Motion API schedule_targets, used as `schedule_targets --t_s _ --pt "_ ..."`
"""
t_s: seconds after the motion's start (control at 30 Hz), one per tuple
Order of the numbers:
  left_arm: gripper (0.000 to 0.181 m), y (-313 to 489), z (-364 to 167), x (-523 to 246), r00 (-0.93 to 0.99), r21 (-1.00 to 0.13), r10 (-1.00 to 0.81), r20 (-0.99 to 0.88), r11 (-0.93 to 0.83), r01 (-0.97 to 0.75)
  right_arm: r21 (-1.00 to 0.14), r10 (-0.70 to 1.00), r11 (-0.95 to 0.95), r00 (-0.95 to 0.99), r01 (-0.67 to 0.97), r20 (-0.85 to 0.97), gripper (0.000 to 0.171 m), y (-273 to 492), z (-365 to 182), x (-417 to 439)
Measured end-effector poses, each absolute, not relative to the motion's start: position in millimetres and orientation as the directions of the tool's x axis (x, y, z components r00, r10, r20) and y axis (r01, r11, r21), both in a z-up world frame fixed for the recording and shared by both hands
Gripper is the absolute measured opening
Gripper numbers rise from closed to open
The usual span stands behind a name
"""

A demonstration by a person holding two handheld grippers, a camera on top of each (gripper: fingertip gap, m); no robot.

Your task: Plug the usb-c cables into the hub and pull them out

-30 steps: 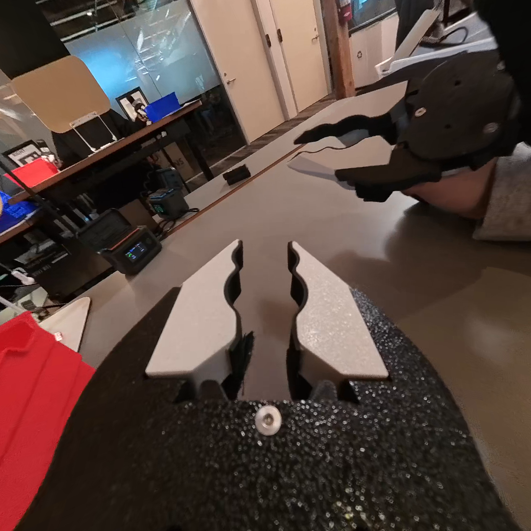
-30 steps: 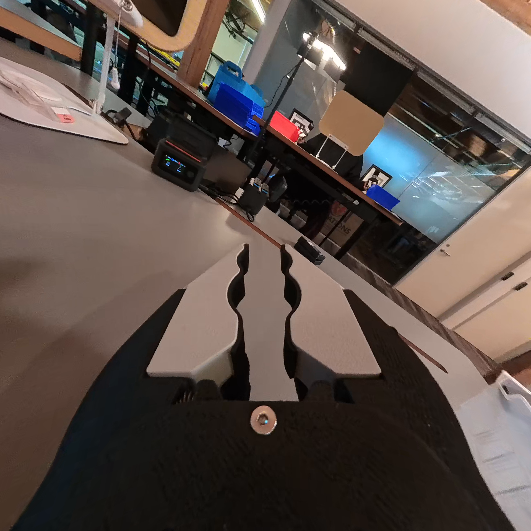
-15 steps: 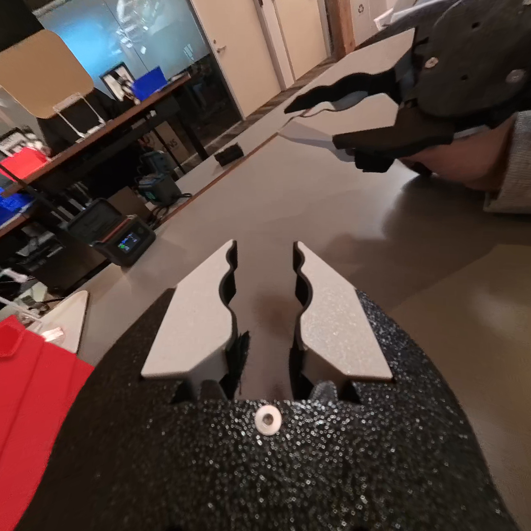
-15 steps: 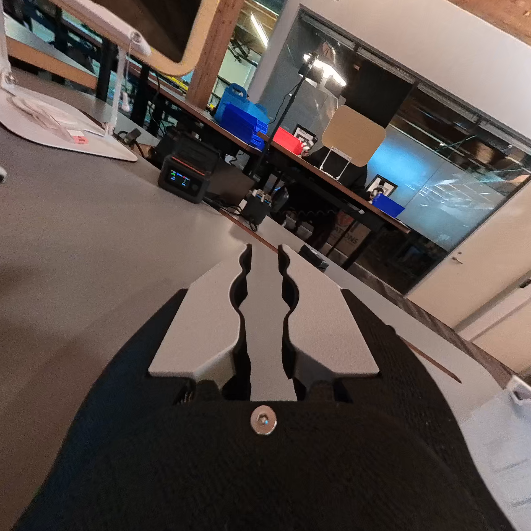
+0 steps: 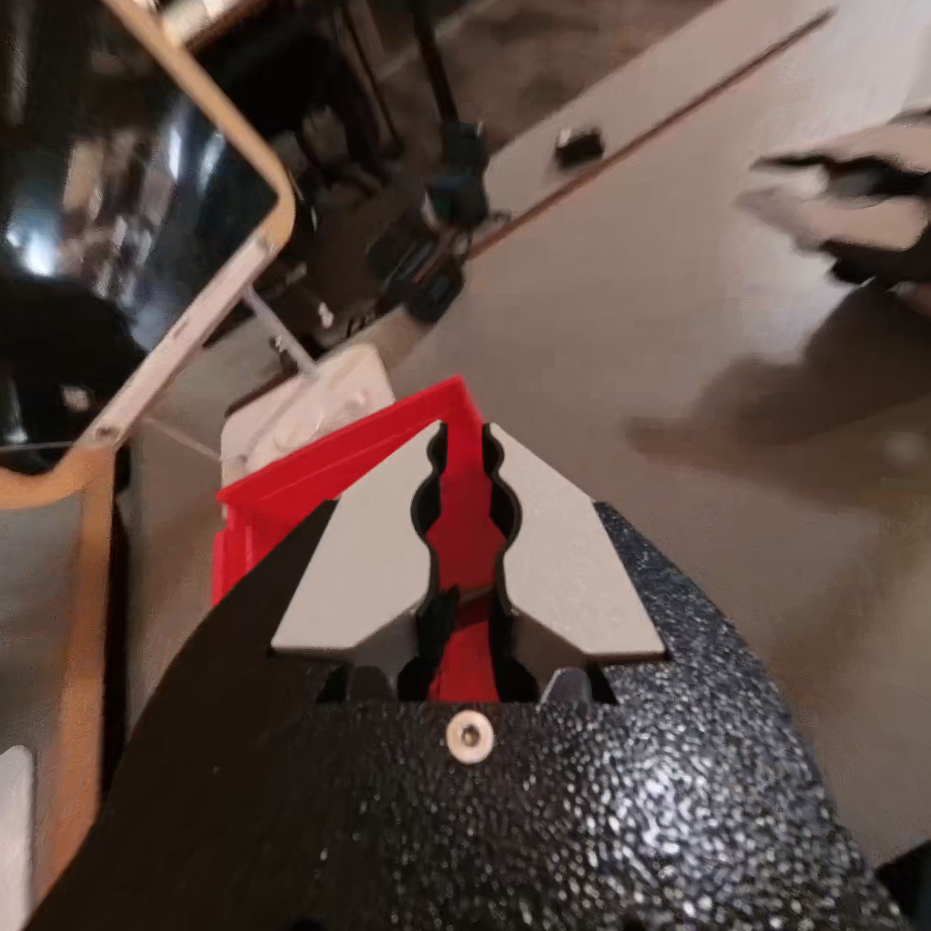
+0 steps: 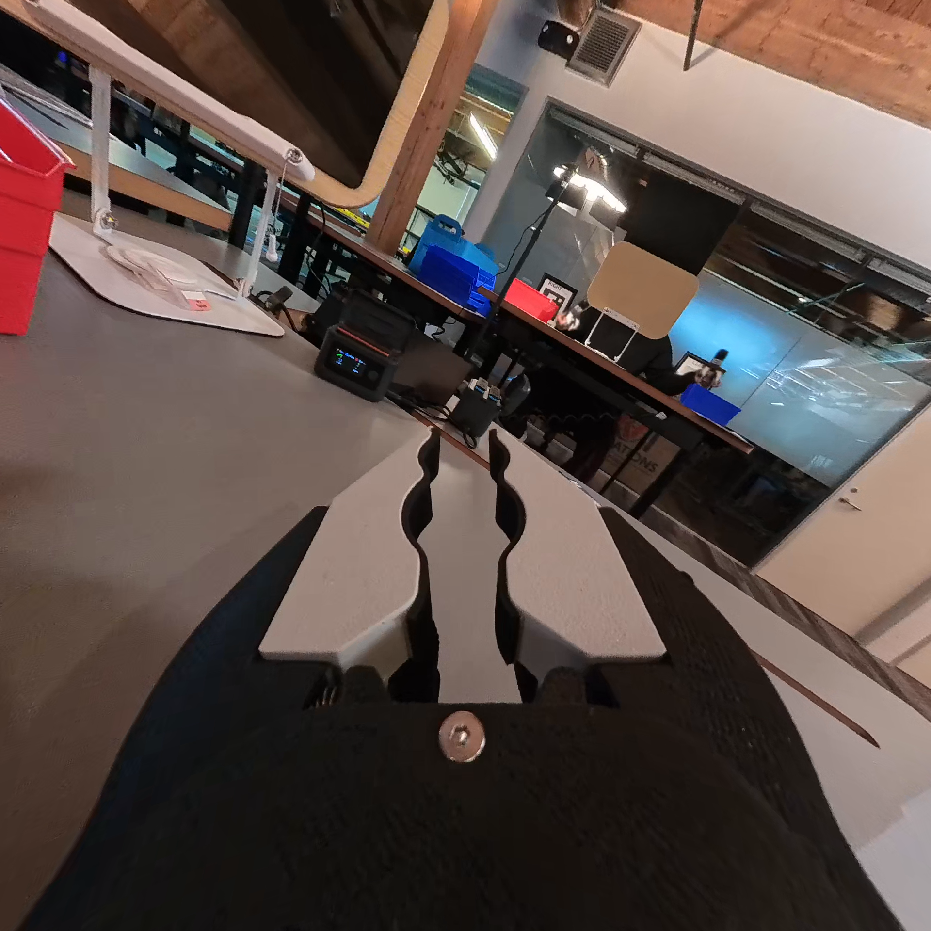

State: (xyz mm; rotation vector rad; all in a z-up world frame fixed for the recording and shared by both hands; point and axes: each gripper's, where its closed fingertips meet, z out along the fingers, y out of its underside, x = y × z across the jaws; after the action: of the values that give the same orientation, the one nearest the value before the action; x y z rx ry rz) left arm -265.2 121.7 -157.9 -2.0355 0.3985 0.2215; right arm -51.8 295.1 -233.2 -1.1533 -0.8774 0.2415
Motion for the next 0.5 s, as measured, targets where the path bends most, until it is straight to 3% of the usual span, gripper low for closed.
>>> schedule_targets --t_s 0.13,0.2,0.27,0.33,0.5 --pt "0.025 136.2 -212.8 -335.5 0.921 -0.581 -0.330 -0.207 -0.716 -0.388 -0.860 0.585 0.433 0.641 0.270 0.496 0.018 293.4 -234.8 -55.0" --pt "0.024 146.5 -240.8 -363.9 0.883 -0.445 -0.417 -0.215 -0.763 -0.468 -0.858 0.587 0.436 0.636 0.272 0.500 0.018 292.9 -235.3 -55.7" --pt "0.023 146.8 -270.0 -384.1 0.827 -0.293 -0.527 -0.193 -0.774 -0.561 -0.857 0.589 0.437 0.634 0.272 0.501 0.018 292.5 -235.6 -56.0" --pt "0.022 134.4 -293.9 -382.4 0.780 -0.176 -0.624 -0.045 -0.764 -0.621 -0.855 0.590 0.439 0.630 0.275 0.505 0.018 292.0 -236.1 -56.8" --pt "0.028 109.0 -314.2 -364.5 0.537 -0.044 -0.833 0.137 -0.546 -0.836 -0.848 0.592 0.447 0.617 0.286 0.520 0.018 290.6 -237.9 -59.1"
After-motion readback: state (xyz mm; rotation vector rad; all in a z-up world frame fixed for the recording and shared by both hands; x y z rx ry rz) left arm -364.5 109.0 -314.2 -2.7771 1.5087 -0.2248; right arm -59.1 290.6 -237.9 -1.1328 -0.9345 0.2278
